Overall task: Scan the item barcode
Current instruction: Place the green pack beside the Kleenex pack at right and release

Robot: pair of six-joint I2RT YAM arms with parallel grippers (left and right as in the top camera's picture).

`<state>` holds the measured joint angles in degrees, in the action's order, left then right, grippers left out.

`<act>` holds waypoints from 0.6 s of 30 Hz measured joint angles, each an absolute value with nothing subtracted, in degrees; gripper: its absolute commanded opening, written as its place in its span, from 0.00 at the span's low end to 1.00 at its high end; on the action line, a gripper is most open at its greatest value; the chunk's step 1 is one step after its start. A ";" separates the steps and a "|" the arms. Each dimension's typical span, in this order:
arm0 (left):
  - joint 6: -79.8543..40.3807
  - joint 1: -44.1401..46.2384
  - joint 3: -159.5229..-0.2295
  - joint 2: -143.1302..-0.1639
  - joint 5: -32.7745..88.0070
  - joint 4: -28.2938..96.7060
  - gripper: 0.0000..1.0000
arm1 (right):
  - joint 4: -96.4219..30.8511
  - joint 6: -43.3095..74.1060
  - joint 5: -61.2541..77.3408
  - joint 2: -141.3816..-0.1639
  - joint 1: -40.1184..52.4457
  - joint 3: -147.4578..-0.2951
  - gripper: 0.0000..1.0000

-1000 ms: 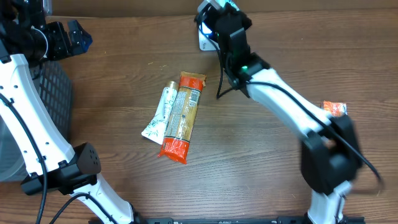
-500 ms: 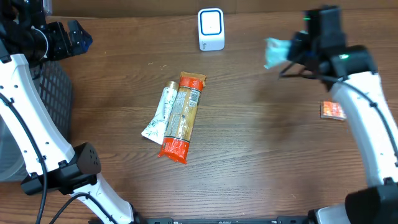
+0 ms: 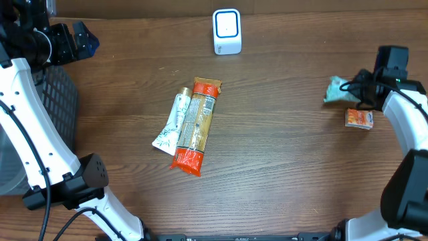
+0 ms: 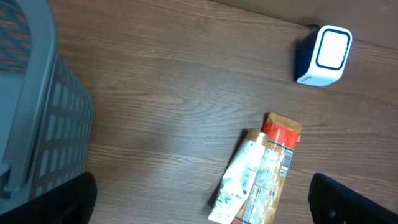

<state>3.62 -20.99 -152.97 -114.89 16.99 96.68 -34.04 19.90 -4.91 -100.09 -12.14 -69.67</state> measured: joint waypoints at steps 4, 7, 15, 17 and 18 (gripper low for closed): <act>3.62 -20.99 -152.97 -114.89 16.97 96.71 0.99 | -34.26 18.68 -4.73 -101.93 -14.17 -68.86 0.81; 3.62 -20.99 -152.97 -114.89 16.99 96.71 0.99 | -34.24 18.09 -4.69 -101.95 -15.03 -68.99 0.84; 3.62 -20.99 -152.97 -114.89 16.97 96.71 1.00 | -43.42 15.29 3.84 -101.06 -14.92 -75.81 0.96; 3.62 -20.99 -152.97 -114.89 16.97 96.71 1.00 | -43.77 14.68 8.95 -99.92 -14.13 -77.89 0.96; 3.62 -20.99 -152.97 -114.89 16.99 96.71 1.00 | -43.75 14.46 12.14 -99.18 -13.45 -78.61 0.96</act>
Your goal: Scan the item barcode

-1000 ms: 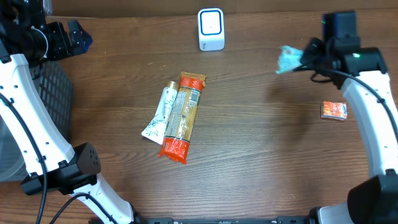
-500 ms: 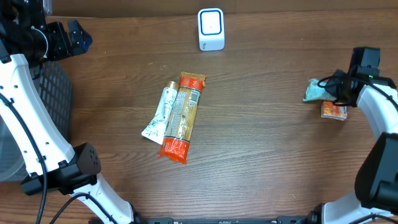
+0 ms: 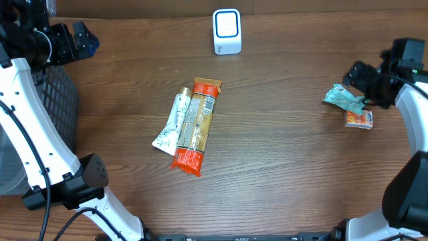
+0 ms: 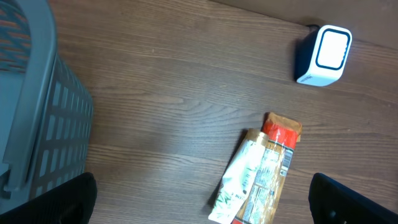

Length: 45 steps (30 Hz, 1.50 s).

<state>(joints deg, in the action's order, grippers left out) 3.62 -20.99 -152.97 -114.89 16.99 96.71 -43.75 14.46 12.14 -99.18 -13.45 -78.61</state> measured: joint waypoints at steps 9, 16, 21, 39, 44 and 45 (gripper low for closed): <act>3.62 -20.99 -152.97 -114.89 16.97 96.71 1.00 | -43.05 18.20 28.62 -99.04 1.63 -79.33 0.91; 3.62 -20.99 -152.97 -114.89 16.97 96.71 1.00 | -38.37 27.99 30.13 -106.69 17.34 -79.24 0.69; 3.62 -20.99 -152.97 -114.89 16.97 96.71 1.00 | -32.64 35.11 29.58 -113.01 26.30 -79.11 0.59; 3.62 -20.99 -152.97 -114.89 16.99 96.71 1.00 | -22.48 47.66 25.45 -122.08 38.79 -79.09 0.27; 3.62 -20.99 -152.97 -114.89 16.99 96.71 0.99 | -21.67 48.56 25.58 -122.41 39.51 -79.44 0.04; 3.62 -20.99 -152.97 -114.89 16.99 96.71 1.00 | -21.69 48.36 25.71 -122.41 39.51 -79.50 0.04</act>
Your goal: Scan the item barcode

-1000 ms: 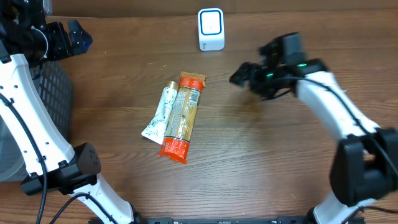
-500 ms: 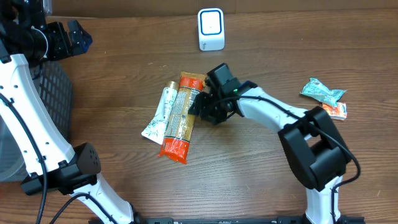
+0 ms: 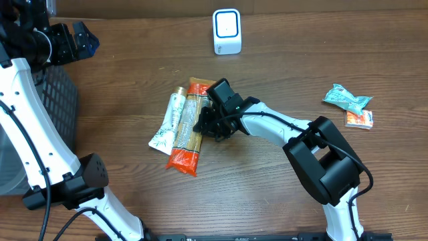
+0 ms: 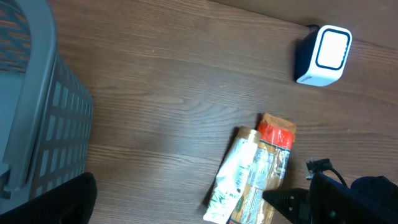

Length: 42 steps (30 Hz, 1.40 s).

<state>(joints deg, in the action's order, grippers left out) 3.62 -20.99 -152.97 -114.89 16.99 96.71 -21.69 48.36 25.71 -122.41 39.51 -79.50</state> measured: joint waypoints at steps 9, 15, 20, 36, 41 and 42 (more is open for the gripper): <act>3.62 -20.99 -152.97 -114.89 16.99 96.71 1.00 | -32.03 40.99 24.86 -119.39 37.78 -79.99 0.04; 3.62 -20.99 -152.97 -114.89 16.97 96.71 1.00 | -54.87 31.55 11.07 -115.22 35.99 -88.71 0.04; 3.62 -20.99 -152.97 -114.89 16.97 96.71 1.00 | -64.29 22.65 -3.90 -113.73 36.69 -96.05 0.04; 3.62 -20.99 -152.97 -114.89 16.97 96.71 1.00 | -66.63 12.25 -15.46 -122.63 49.84 -96.82 0.45; 3.62 -20.99 -152.97 -114.89 16.99 96.71 1.00 | -67.99 11.03 -13.63 -122.63 48.01 -97.89 0.64; 3.62 -20.99 -152.97 -114.89 16.99 96.71 1.00 | -68.55 10.63 -12.82 -122.63 47.27 -98.50 0.76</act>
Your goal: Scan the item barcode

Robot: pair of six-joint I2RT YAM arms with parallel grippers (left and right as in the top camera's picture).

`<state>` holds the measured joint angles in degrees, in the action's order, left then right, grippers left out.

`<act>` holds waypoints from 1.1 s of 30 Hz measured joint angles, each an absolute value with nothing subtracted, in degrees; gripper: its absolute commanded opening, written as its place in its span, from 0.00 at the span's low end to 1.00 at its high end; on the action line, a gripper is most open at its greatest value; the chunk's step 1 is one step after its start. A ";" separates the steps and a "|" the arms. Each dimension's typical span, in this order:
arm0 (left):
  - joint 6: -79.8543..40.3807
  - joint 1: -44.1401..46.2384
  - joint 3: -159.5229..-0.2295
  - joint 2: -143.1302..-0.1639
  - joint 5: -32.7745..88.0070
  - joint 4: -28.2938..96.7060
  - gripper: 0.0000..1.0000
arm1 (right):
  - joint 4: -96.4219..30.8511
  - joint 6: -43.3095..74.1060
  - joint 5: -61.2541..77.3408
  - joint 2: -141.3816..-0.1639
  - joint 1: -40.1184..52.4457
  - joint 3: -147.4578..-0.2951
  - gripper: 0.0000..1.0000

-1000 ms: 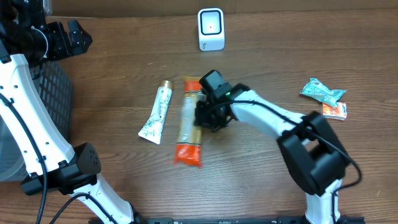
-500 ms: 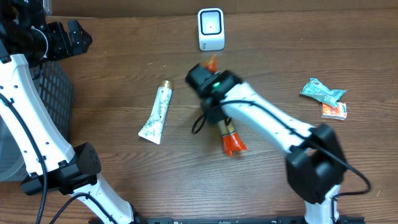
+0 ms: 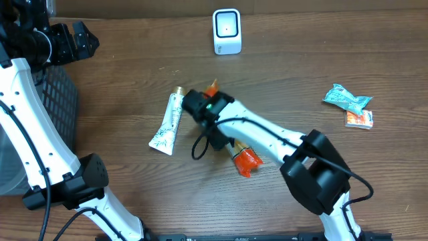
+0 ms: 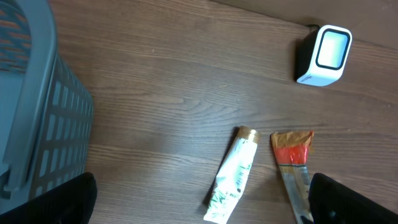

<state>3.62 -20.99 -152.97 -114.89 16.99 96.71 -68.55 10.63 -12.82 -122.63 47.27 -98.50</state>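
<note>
A long pasta packet [image 3: 235,148] with orange-red ends sits in my right gripper [image 3: 215,131], which is shut on its middle. The packet is tilted, its red end toward the lower right, and it also shows in the left wrist view [image 4: 291,163]. The white barcode scanner [image 3: 227,31] stands at the table's far edge, facing forward [image 4: 327,53]. A white tube [image 3: 167,123] lies alone left of the packet. My left gripper [image 3: 75,37] hangs open high over the far left corner, nothing between its fingers [image 4: 348,200].
A grey slatted basket [image 4: 37,118] stands at the table's left edge, below my left arm. A teal wrapper [image 3: 346,97] and a small orange box [image 3: 359,118] lie at the right side of the table.
My right gripper was at the packet as it lay against the tube. Now the packet is apart from the tube, turned with its red end to the lower right, held in the gripper.
My right gripper was at the far right on the teal wrapper. Then the wrapper lay beside the orange box with the gripper just off it. Later the gripper was at the pasta packet mid-table, and now it holds that packet away from the tube. The left arm stayed still.
</note>
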 measured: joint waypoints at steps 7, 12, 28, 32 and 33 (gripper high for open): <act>3.62 -20.99 -152.97 -114.89 16.97 96.71 1.00 | -71.75 0.73 0.93 -121.86 36.14 -103.57 1.00; 3.62 -20.99 -152.97 -114.89 16.99 96.71 0.99 | -70.85 -5.67 12.95 -121.23 29.28 -101.41 1.00; 3.62 -20.99 -152.97 -114.89 16.99 96.71 1.00 | -60.07 -10.52 29.69 -121.23 32.32 -85.62 0.85; 3.62 -20.99 -152.97 -114.89 16.99 96.68 1.00 | -57.65 -6.37 28.73 -121.03 33.04 -84.27 0.32; 3.62 -20.99 -152.97 -114.89 16.97 96.71 1.00 | -57.45 -5.34 28.34 -121.03 33.04 -84.05 0.21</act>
